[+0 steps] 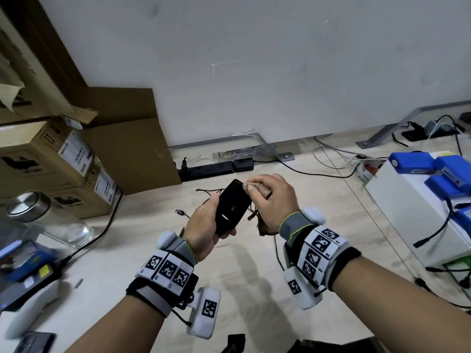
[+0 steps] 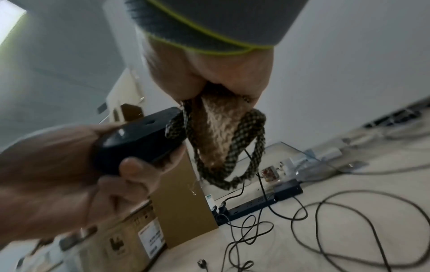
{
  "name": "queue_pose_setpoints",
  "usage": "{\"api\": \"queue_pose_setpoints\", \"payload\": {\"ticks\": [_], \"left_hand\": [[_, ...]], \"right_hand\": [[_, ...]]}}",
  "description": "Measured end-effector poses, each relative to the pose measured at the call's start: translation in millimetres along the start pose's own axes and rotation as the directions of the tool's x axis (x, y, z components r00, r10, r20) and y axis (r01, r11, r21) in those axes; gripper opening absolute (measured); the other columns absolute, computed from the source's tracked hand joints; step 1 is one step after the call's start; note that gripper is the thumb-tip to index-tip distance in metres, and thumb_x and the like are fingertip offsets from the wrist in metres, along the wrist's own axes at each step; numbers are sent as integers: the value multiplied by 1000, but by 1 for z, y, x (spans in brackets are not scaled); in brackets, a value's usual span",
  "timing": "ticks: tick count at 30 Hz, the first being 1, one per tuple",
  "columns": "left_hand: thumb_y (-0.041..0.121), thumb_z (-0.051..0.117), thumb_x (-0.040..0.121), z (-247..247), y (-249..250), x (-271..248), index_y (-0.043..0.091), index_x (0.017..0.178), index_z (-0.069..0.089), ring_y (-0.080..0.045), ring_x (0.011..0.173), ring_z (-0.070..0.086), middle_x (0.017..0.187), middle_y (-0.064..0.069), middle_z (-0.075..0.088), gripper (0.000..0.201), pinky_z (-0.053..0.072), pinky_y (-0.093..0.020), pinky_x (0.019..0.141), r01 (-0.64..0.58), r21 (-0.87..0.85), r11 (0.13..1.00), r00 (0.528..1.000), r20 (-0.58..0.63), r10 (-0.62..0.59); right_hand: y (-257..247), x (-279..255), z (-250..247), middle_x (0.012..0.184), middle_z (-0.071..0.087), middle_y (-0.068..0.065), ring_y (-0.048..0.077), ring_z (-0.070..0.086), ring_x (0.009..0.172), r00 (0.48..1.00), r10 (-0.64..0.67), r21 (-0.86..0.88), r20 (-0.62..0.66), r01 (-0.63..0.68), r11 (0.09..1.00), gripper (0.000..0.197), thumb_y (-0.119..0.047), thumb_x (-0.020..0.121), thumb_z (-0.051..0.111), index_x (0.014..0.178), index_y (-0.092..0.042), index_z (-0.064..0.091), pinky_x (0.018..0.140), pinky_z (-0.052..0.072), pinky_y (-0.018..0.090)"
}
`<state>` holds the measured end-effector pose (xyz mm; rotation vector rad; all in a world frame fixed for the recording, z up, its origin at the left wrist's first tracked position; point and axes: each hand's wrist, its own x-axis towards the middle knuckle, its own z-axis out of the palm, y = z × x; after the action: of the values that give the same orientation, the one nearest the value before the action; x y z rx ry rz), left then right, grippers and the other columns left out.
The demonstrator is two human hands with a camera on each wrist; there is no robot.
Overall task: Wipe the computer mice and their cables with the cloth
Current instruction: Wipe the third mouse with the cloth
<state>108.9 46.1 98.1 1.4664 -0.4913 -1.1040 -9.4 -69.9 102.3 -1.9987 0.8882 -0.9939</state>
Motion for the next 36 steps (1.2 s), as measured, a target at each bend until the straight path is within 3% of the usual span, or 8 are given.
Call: {"api": "queue_pose_setpoints", "payload": {"ticks": [5,10,18,22,28,30,33,36], "left_hand": [[39,30,98,3,1,-1,9,90,58,-29,58,53,73,-19,56,43,28,-34,52,-29,7,1000,999,-19,30],[32,28,101,15,3,-8,2,95,55,-28,52,53,71,-15,59,41,29,-31,49,-69,18,997,996,-55,70],[28,29,101,21,6,-12,4,86,52,-27,48,52,68,-15,55,36,28,-29,47,-21,-52,998,998,-67,17],[28,29,101,18,10,-14,9,82,55,-30,56,52,66,-13,56,37,27,-31,49,-31,-11,999,999,-43,31],[33,27,99,21,11,-13,-6,92,51,-32,59,46,71,-27,56,46,28,-38,50,-138,75,988,989,-40,141],[31,27,99,24,12,-15,-7,92,50,-30,56,44,66,-26,56,45,28,-43,49,-152,85,985,987,-37,156],[30,29,99,25,13,-19,-4,97,52,-31,59,45,66,-21,58,41,26,-46,52,-130,48,990,991,-18,131],[32,29,101,25,14,-21,-1,105,57,-30,58,54,78,-22,62,43,39,-34,50,-48,-94,994,999,-5,48]], "right_hand": [[2,1,-1,85,72,-11,11,67,84,966,251,240,-67,-228,943,5,-33,77,67,80,-36,69,83,55,36],[-6,-9,9,85,69,-13,4,64,81,974,225,232,8,-221,947,3,-32,84,66,86,-33,64,78,51,22],[0,-14,11,71,64,-10,-1,55,62,945,325,327,-20,-301,896,19,-4,88,54,84,-20,64,65,48,20],[-8,-12,7,69,64,-11,-3,55,61,931,363,426,-32,-316,848,15,-10,93,55,85,-17,66,66,47,19],[-28,-19,7,78,68,-25,-5,63,76,976,204,310,-78,-171,935,15,-18,87,65,90,-33,66,73,49,11],[-29,-18,7,76,69,-24,-5,62,73,957,274,408,-93,-214,887,20,-11,84,67,86,-30,68,74,51,16],[-30,-15,8,78,70,-5,13,62,71,886,464,613,-1,-366,700,19,-4,83,67,81,-23,69,66,55,32],[-32,-14,8,79,68,2,15,61,66,828,547,708,123,-460,536,19,-1,89,61,84,-19,67,51,52,27]]}}
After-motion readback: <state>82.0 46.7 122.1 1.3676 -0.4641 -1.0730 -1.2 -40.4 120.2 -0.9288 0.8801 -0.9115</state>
